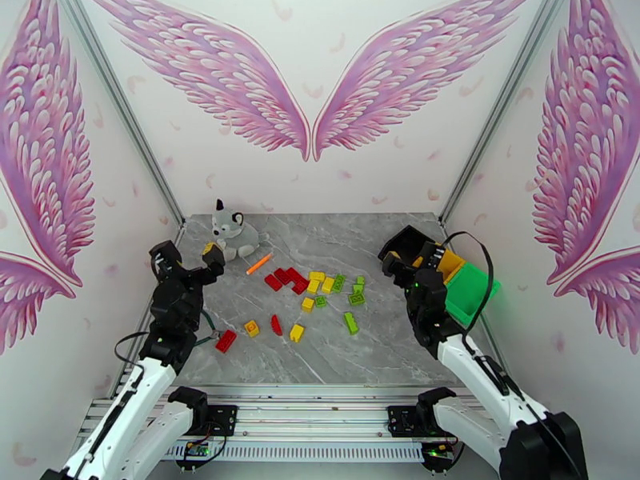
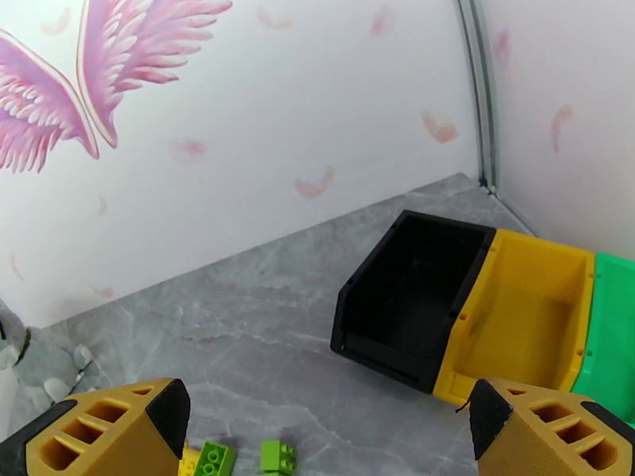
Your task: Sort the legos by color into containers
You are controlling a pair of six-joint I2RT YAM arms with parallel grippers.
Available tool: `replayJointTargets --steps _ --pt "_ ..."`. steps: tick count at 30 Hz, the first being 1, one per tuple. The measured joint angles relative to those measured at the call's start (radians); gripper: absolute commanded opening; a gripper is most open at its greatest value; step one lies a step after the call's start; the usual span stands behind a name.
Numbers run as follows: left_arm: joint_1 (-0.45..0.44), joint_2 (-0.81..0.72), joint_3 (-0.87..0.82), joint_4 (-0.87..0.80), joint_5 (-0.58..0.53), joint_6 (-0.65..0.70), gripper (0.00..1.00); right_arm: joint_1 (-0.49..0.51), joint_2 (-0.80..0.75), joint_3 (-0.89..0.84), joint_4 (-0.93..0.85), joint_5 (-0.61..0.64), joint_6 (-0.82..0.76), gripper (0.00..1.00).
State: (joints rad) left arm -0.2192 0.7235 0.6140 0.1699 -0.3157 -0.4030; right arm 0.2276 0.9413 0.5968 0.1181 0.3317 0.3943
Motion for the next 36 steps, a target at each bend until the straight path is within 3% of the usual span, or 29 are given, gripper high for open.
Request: replayJointTargets --steps 2,5,9,15,21,36 --pt "-0.003 -0.013 0.016 -0.025 0.053 -0.045 0.99 0.000 -0.010 0.070 -0.116 -0.018 0.023 0.85" --pt "-0.009 -0.014 0.050 -0.079 0.132 -0.105 0.99 0.000 0.004 0.200 -0.266 -0.037 0.040 0.83" --pt "-0.014 -0.016 0.058 -0.134 0.190 -0.175 0.99 0.000 0.002 0.253 -0.355 -0.066 0.046 0.94" --pt "-0.021 -0.029 0.032 -0.153 0.279 -0.162 0.98 0.000 0.013 0.229 -0.422 -0.082 0.055 0.95" --pt "-0.068 0.013 0.015 -0.156 0.303 -0.121 0.95 0.000 0.114 0.232 -0.449 -0.099 0.053 0.88" --pt "-0.322 0.278 0.035 -0.146 0.242 0.000 0.99 0.000 0.279 0.282 -0.493 -0.124 0.051 0.94"
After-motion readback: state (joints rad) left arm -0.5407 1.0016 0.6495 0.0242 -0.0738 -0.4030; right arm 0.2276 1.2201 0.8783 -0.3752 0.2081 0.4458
